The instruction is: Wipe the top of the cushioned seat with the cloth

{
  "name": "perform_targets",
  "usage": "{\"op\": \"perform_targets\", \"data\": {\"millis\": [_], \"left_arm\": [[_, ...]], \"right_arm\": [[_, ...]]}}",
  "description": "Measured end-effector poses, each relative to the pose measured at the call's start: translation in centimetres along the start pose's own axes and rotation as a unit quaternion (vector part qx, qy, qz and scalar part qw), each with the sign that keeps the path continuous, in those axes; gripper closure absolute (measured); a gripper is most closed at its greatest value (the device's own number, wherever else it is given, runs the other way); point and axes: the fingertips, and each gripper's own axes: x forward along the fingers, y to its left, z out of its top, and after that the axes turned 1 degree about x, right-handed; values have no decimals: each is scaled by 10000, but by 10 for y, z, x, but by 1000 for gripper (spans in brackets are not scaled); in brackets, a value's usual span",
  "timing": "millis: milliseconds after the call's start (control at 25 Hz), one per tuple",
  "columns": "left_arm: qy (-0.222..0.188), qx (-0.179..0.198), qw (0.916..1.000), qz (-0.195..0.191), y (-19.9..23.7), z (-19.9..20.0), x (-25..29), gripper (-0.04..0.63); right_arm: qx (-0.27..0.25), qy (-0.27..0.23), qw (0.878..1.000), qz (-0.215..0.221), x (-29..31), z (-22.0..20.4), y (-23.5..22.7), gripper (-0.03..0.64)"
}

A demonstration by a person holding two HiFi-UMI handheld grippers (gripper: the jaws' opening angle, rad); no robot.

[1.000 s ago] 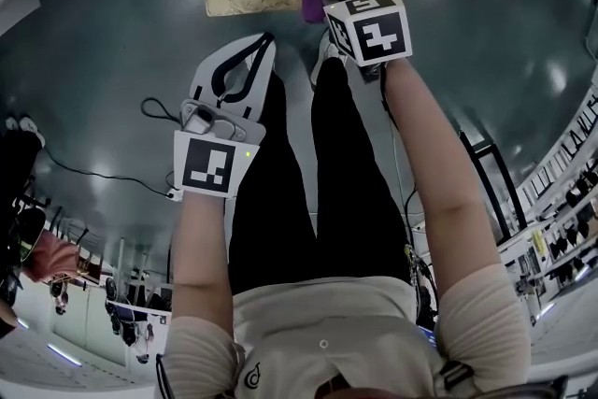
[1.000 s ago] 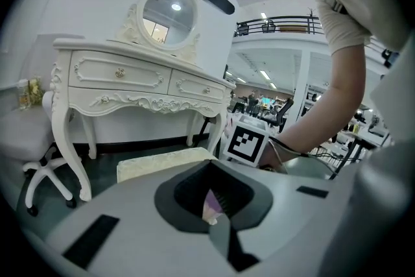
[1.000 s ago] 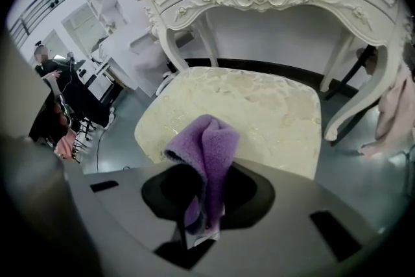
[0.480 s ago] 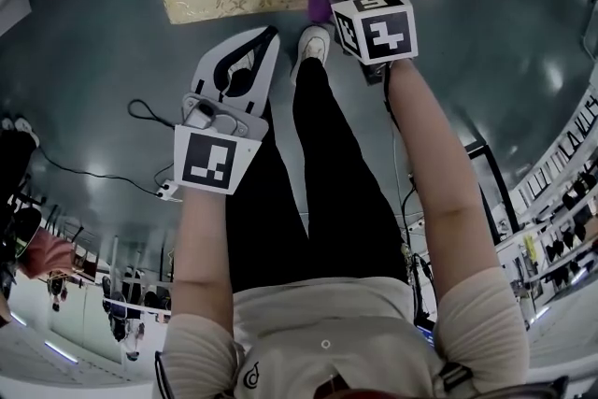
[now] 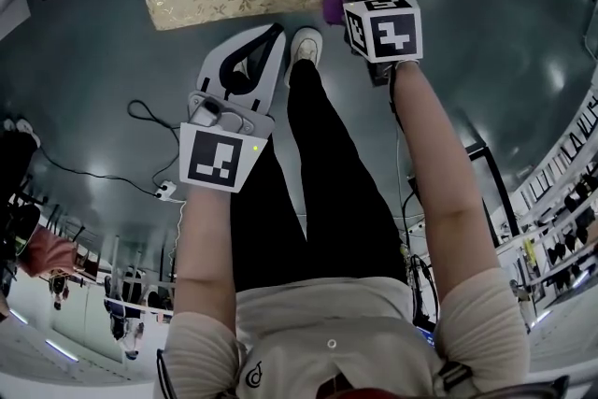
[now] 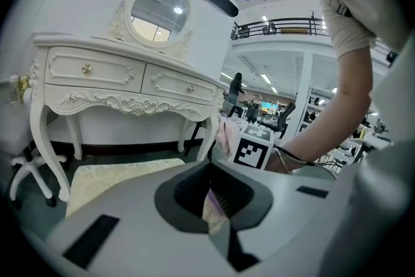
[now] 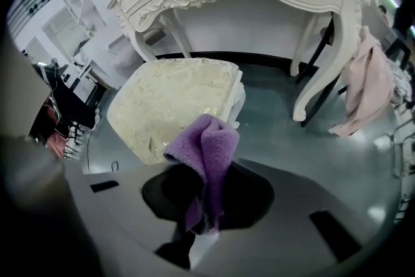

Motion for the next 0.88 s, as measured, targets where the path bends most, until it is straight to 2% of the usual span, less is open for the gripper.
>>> {"op": "perform_targets", "data": {"millis": [200, 400, 680, 880], "left_arm": [[-55, 146, 9998, -149, -11, 19, -2, 583], [-343, 303, 9985, -284, -13, 48, -19, 583], [-443, 749, 9960, -184, 2, 89, -78, 582], [-854, 876, 9924, 149, 15, 147, -131, 581]], "right_arm": [[120, -136, 9997, 154, -21, 4, 7, 538], [-57, -937, 9954, 199, -68, 35, 39, 537], [-723, -2075, 9756, 35, -145, 73, 99, 535], [-894, -2700, 9587, 29, -214, 93, 147, 535]]}}
